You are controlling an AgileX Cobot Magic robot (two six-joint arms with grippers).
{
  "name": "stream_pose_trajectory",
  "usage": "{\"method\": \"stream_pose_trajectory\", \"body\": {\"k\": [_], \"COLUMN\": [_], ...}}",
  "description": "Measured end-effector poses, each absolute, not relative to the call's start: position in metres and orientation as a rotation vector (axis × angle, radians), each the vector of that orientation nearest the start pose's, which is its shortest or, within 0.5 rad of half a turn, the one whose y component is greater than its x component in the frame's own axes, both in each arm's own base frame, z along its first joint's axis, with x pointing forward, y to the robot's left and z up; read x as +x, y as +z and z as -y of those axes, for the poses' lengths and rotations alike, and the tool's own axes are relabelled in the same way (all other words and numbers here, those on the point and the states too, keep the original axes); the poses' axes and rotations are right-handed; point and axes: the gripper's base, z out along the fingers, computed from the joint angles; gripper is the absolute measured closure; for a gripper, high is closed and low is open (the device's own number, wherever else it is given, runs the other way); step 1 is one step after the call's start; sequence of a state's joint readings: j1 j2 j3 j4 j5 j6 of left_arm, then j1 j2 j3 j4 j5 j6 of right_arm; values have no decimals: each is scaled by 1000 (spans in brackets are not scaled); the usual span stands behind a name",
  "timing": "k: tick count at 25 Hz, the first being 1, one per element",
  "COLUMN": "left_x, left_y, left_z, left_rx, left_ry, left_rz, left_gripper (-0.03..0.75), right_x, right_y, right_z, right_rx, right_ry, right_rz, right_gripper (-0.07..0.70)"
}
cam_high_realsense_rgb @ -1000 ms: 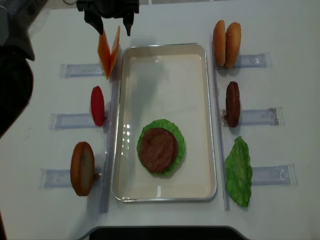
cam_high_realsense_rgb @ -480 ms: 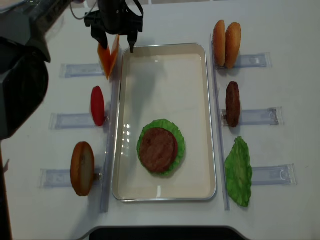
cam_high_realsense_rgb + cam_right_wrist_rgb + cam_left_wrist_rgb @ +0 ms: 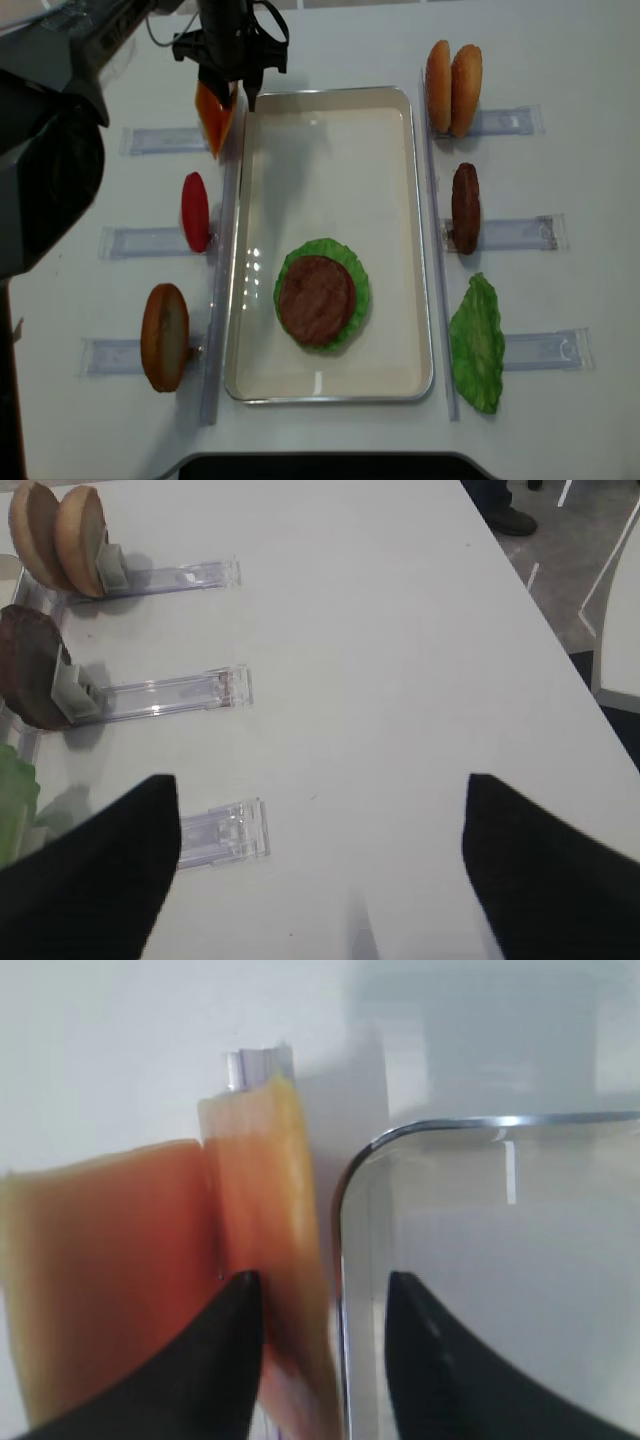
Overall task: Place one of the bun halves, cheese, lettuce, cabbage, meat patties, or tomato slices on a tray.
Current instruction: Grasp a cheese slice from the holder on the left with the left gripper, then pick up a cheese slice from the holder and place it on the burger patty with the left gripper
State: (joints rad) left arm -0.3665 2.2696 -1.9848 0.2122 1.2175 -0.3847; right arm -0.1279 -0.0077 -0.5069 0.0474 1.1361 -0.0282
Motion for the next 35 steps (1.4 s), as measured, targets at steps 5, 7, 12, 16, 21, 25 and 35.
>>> {"method": "stream_pose_trajectory", "body": {"k": [5, 7, 12, 16, 21, 25, 35], "left_x": [451, 451, 449, 439, 419, 397, 321], "left_y": [199, 200, 208, 242, 288, 305, 302], "left_z": [152, 152, 151, 155, 166, 176, 177], "left_rx": [108, 125, 135, 135, 196, 284, 382], "left_ry": [231, 237, 214, 83, -146, -258, -463], "left_rz": [-2909, -2907, -2901, -2864, -2807, -2800, -2837], "left_gripper": [665, 678, 680, 680, 680, 680, 680], "right_x": [-10, -10, -10, -10, -10, -10, -10], "right_y": [273, 273, 273, 273, 273, 273, 273], "right_z": [-5, -5, -5, -5, -5, -5, -5], "right_rx": [100, 100, 100, 100, 100, 100, 100], "right_ry": [-36, -36, -36, -36, -37, -37, -37], "right_rz": [-2102, -2102, -2102, -2102, -2102, -2101, -2100], "right_gripper": [82, 82, 82, 82, 82, 82, 82]}}
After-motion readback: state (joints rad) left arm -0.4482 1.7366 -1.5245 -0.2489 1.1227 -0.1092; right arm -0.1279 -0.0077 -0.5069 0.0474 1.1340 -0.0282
